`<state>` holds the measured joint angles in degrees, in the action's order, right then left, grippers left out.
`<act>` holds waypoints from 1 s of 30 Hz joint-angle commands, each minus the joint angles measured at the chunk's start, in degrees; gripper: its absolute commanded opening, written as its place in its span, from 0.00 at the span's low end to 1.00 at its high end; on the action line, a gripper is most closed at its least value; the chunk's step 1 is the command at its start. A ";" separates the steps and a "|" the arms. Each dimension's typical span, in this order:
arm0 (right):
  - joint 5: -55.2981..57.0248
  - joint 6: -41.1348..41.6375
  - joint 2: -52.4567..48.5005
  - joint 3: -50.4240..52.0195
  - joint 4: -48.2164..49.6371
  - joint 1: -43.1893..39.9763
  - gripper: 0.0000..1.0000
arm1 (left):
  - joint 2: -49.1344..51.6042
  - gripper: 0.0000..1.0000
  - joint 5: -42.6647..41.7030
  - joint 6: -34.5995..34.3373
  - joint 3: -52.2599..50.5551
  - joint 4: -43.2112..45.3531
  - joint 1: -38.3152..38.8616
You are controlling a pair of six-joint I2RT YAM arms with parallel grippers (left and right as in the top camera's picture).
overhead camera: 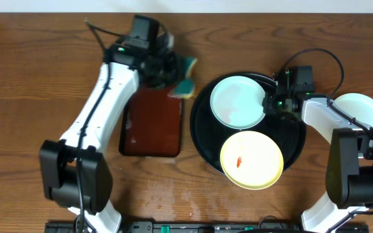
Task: Clean dirty plates on tray and stack at the side
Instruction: 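Pull the sponge back over the dark tray with the left gripper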
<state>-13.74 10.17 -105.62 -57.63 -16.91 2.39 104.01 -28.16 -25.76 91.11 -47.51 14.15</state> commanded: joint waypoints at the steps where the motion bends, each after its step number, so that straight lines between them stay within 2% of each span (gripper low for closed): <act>1: -0.48 -0.15 -0.59 -0.52 -0.07 -0.04 0.15 | -0.72 0.08 16.92 7.80 0.24 -6.64 -1.66; 3: -0.50 -0.15 -0.59 -0.50 -0.07 -0.04 0.14 | -0.61 0.08 22.84 8.00 -0.98 -9.42 -2.14; 5: -0.48 -0.15 -0.59 -0.50 -0.07 -0.04 0.14 | -0.59 0.08 24.70 8.20 -2.80 -9.68 -2.14; 14: -0.48 -0.17 -0.59 -0.48 -0.07 -0.04 0.12 | -0.59 0.08 25.70 8.20 -6.58 -7.65 -2.14; 19: -0.48 -0.17 -0.59 -0.48 -0.04 -0.04 0.01 | -0.59 0.08 25.68 8.20 -6.58 -7.67 -2.14; 30: -0.24 -0.22 2.32 -1.92 0.76 -0.11 0.01 | -0.59 0.08 25.68 8.20 -6.58 -7.74 -2.14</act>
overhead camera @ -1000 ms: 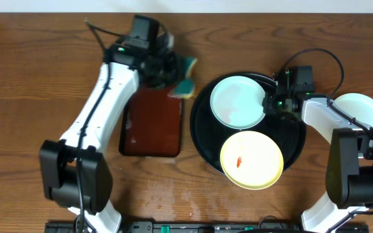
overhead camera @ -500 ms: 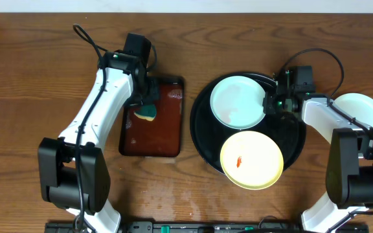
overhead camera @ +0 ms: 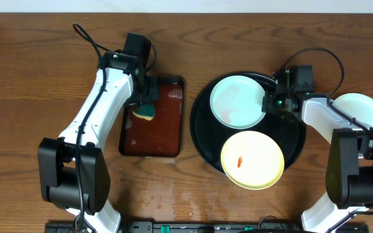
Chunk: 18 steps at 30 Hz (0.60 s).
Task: Clean dirty plates on tray and stack at the side
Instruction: 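Pull the sponge back over the dark tray with the left gripper, then lift the pale-green plate with the right gripper and swing it leftward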
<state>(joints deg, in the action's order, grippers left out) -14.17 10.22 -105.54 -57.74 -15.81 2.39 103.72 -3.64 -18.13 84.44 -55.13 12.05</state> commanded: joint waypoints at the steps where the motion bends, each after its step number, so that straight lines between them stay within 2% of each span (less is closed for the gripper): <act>1: 0.20 -0.26 3.10 -2.19 -0.57 -0.15 0.01 | -0.31 0.07 1.16 0.57 0.09 -0.09 -0.04; 7: 1.22 -1.70 10.47 -3.39 -2.32 0.35 0.01 | -0.31 0.07 1.16 0.57 0.09 -0.09 -0.04; 11: 6.08 -1.77 15.58 -3.39 -4.09 1.57 0.01 | -0.31 0.07 1.16 1.03 0.09 -0.09 -0.04; 14: 9.73 -2.29 18.99 -3.39 -5.31 2.84 0.01 | -0.46 0.08 1.84 4.63 0.11 -0.07 -0.33; 18: 13.42 -2.43 22.86 -3.41 -6.10 4.37 0.01 | -2.47 0.07 1.95 4.57 0.22 -0.07 -2.03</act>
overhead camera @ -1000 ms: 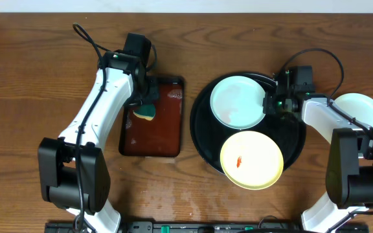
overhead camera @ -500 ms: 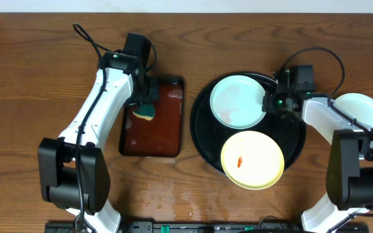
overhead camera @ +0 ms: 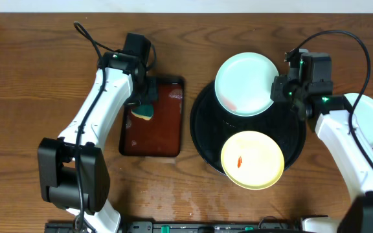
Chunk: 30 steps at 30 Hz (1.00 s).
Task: Clean dirty plates on tray and stack at the side
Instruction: 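Lift the pale-green plate with the right gripper and swing it leftward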
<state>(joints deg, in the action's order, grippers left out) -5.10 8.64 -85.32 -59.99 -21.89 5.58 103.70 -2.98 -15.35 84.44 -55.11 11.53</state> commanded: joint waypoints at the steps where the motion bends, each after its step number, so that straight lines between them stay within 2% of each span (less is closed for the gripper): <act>1: 4.50 -0.83 3.34 -1.18 0.00 1.64 0.01 | -3.50 0.07 1.29 1.79 0.22 -0.09 -1.97; 8: 5.86 0.17 4.15 -2.27 1.33 8.26 0.01 | -14.40 0.08 -0.72 0.04 0.22 -0.26 -3.26; 15: 15.74 1.16 3.10 -2.27 7.82 20.48 0.01 | -22.71 0.08 -0.90 -2.10 0.20 -5.46 -3.21; 20: 22.97 0.17 0.07 -2.27 12.04 28.98 0.01 | -24.33 0.08 8.46 -4.83 0.20 -10.91 -3.23; 23: 29.14 -3.45 -2.75 -2.27 15.85 33.59 0.01 | -24.30 0.08 16.24 -9.14 0.13 -14.19 -3.21; 27: 40.19 -12.20 -6.32 -2.27 23.19 39.54 0.01 | -24.30 0.08 17.31 -10.10 0.13 -15.85 -3.21; 30: 48.37 -22.34 -8.63 -2.27 30.67 43.80 0.01 | -24.30 0.08 18.16 -10.29 0.13 -16.57 -3.23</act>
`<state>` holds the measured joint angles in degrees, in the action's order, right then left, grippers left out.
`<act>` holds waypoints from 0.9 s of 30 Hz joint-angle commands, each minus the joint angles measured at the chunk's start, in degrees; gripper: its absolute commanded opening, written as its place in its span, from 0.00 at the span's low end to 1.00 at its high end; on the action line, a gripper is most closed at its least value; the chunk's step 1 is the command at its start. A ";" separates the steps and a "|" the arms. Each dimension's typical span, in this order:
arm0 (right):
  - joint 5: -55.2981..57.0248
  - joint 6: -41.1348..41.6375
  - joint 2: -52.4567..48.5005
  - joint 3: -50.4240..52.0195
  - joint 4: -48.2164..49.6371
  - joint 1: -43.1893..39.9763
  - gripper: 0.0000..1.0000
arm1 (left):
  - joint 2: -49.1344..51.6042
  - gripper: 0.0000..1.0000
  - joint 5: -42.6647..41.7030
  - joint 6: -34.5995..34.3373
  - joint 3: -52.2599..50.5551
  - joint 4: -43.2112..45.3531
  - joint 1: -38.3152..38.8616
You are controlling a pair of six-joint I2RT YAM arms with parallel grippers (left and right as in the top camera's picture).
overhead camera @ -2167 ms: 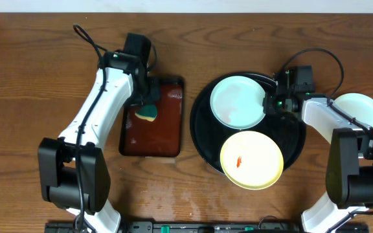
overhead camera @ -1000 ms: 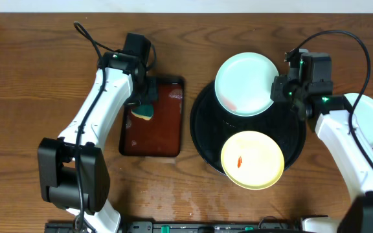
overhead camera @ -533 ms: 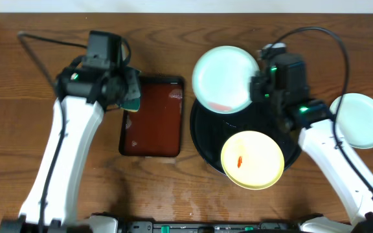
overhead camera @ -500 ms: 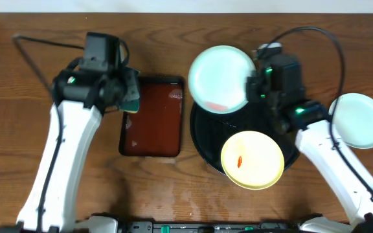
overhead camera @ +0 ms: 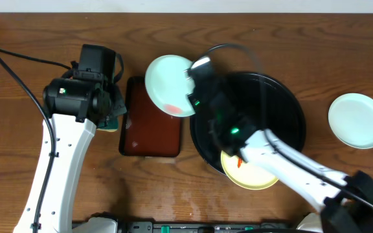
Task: Clean dirty plates on tray and stack at the side
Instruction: 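Lift the pale-green plate with the right gripper and swing it leftward, then carry the plate right and stack it on the white plate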
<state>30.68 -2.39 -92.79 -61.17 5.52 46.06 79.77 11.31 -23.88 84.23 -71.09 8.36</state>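
My right gripper (overhead camera: pixel 192 90) is shut on the rim of a pale green plate (overhead camera: pixel 167 77), which hangs over the far right corner of the brown rectangular tray (overhead camera: pixel 151 136). The plate shows a red smear near its lower edge. My right arm stretches across the round black tray (overhead camera: pixel 283 97) and covers part of a yellow plate (overhead camera: pixel 258 178) with a red stain. My left gripper (overhead camera: pixel 113 115) is just left of the brown tray, shut on a teal and yellow sponge (overhead camera: pixel 111 122) that is mostly hidden under the wrist.
A clean white plate (overhead camera: pixel 358 120) lies on the wooden table at the far right. Cables trail from both arms, one over the back of the black tray and one across the table's far left.
My right gripper has moved the green plate from above the back of the black tray to over the brown tray's far right corner. My left gripper with the sponge has shifted from over the brown tray to its left.
First the sponge was held behind the brown tray while my right gripper sat at the rim of the green plate lying in the black tray. Then the sponge was over the brown tray. Then the plate was lifted, and now it hangs by the brown tray.
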 commanded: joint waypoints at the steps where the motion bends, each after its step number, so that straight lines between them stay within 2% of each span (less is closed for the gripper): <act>1: 14.75 -14.99 -1.75 -1.09 5.86 4.61 0.01 | -0.37 0.08 4.42 -1.79 0.35 -0.76 -0.07; 8: 25.66 -45.33 -4.28 -1.09 27.45 13.00 0.01 | -0.37 0.08 4.87 -1.77 0.35 -0.94 -0.37; 12: 26.12 -55.56 -4.28 -1.09 34.95 15.23 0.01 | -0.37 0.08 4.85 -1.77 0.35 -0.94 -0.37; 15: 26.16 -59.06 -4.28 -1.09 37.40 15.96 0.01 | -0.37 0.08 4.85 -1.77 0.35 -0.92 -0.37; 19: 26.10 -58.95 -4.31 -1.07 37.53 16.22 0.01 | -0.37 0.08 4.85 -1.77 0.35 -0.92 -0.37; 22: 26.12 -53.64 -4.35 -1.07 36.85 15.30 0.01 | -0.37 0.08 4.85 -1.77 0.35 -0.92 -0.37; 25: 26.53 -43.43 -4.35 -1.07 31.89 13.64 0.01 | -0.37 0.08 4.85 -1.77 0.35 -0.90 -0.37; 27: 26.38 -32.30 -4.35 -1.07 24.85 12.09 0.01 | -0.37 0.08 4.85 -1.77 0.35 -0.90 -0.37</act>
<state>55.92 -49.69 -97.12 -61.58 33.82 60.51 79.77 14.96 -25.32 84.12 -71.85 8.29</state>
